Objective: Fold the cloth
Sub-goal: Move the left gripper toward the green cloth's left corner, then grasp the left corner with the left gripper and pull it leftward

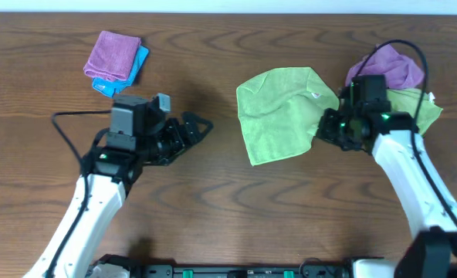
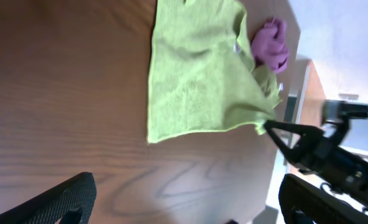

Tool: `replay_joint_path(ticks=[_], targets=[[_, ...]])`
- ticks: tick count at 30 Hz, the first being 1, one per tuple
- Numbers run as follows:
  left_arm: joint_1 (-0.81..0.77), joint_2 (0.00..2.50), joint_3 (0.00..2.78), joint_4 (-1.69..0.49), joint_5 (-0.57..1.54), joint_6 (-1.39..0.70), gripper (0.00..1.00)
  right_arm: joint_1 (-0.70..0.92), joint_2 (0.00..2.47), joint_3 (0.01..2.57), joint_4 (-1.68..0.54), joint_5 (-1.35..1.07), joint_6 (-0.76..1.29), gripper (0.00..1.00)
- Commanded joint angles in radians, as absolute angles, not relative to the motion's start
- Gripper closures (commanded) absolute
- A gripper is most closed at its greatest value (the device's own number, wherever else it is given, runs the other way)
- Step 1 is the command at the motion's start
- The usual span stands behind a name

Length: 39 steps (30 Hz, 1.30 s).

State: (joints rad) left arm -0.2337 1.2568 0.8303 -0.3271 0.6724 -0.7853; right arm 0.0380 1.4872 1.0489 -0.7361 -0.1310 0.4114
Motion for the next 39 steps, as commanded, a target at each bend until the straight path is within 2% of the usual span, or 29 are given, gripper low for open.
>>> replay_joint_path(ticks=[1,12,39], targets=[[-0.282,1.315,0.852,-0.313,0.635,-0.866,0.05,0.023,1.466,1.065,-0.760,0.038,0.385,0.99],[-0.382,1.553,0.852,-0.190,0.630,-1.020,0.05,0.023,1.466,1.064,-0.826,0.057,0.350,0.99],[-0.553,1.854,0.852,0.128,0.682,-1.266,0.05,0.023,1.466,1.064,-0.825,0.056,0.351,0.99]])
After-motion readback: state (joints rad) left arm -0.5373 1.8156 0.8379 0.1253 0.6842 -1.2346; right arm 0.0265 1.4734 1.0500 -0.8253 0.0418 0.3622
